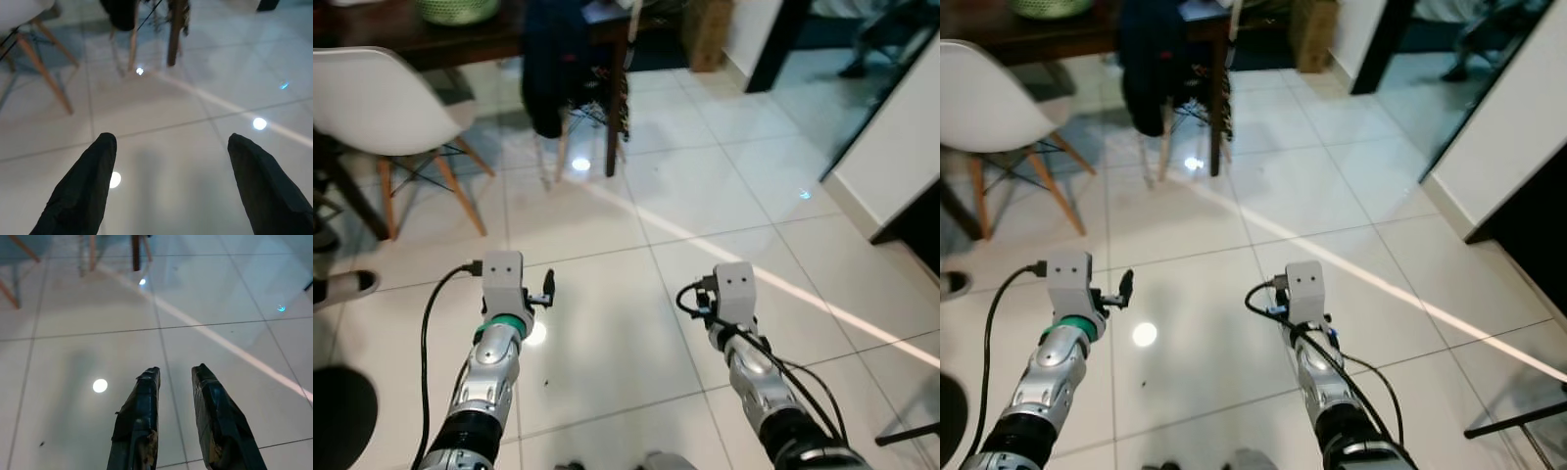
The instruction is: Hang hanger
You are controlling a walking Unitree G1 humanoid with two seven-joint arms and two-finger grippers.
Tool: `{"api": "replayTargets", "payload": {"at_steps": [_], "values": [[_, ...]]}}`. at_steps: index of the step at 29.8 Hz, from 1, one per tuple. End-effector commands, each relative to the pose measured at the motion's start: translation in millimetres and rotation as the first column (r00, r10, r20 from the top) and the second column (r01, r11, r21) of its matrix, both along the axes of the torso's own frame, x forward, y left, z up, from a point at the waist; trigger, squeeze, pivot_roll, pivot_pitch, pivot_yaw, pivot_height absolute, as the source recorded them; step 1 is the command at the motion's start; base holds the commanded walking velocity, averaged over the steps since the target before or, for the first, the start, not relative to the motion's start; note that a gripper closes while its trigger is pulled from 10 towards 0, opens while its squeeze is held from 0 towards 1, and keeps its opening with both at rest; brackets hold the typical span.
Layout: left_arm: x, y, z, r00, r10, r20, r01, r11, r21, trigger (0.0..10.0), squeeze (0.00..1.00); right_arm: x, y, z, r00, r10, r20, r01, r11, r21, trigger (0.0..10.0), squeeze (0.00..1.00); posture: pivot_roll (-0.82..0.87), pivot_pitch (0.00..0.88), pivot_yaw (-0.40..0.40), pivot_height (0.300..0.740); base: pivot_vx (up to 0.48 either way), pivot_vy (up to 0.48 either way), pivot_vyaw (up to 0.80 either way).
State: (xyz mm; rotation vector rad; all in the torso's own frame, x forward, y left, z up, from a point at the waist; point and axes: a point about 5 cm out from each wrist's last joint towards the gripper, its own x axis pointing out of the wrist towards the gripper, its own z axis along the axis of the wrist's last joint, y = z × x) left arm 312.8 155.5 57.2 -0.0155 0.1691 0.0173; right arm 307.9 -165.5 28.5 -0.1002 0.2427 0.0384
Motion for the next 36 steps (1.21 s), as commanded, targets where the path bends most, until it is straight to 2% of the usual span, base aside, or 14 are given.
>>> {"api": "replayTargets", "payload": {"at_steps": [1, 17, 23, 36], "values": [[-2.3, 2.3, -3, 1.0, 0.002, -0.015, -0.002, 1.0, 0.005, 10.0, 0.0, -0.7, 2.5, -2, 1.0, 0.001, -0.014, -0.001, 1.0, 0.011, 10.0, 0.0, -0.02, 0.027, -0.001, 0.74, 0.364, 0.0, 0.0], [-1.8, 4.7, 0, 1.0, 0.006, -0.009, -0.006, 1.0, 0.014, 10.0, 0.0, 5.8, 5.5, 5, 1.0, -0.007, 0.011, 0.007, 0.999, 0.041, 10.0, 0.0, -0.02, 0.032, -0.002, 0.74, 0.361, 0.0, 0.0], [6.0, 3.3, 17, 0.999, -0.013, 0.044, 0.012, 1.0, 0.02, 10.0, 0.0, 16.9, 11.7, 27, 0.993, -0.004, 0.118, -0.008, 0.995, 0.102, 10.0, 0.0, -0.01, 0.035, 0.001, 0.74, 0.358, 0.0, 0.0], [5.8, 3.2, 18, 0.999, -0.014, 0.043, 0.013, 1.0, 0.021, 10.0, 0.0, 17.1, 11.7, 27, 0.993, -0.004, 0.12, -0.009, 0.994, 0.106, 10.0, 0.0, -0.01, 0.035, 0.001, 0.74, 0.356, 0.0, 0.0]]}}
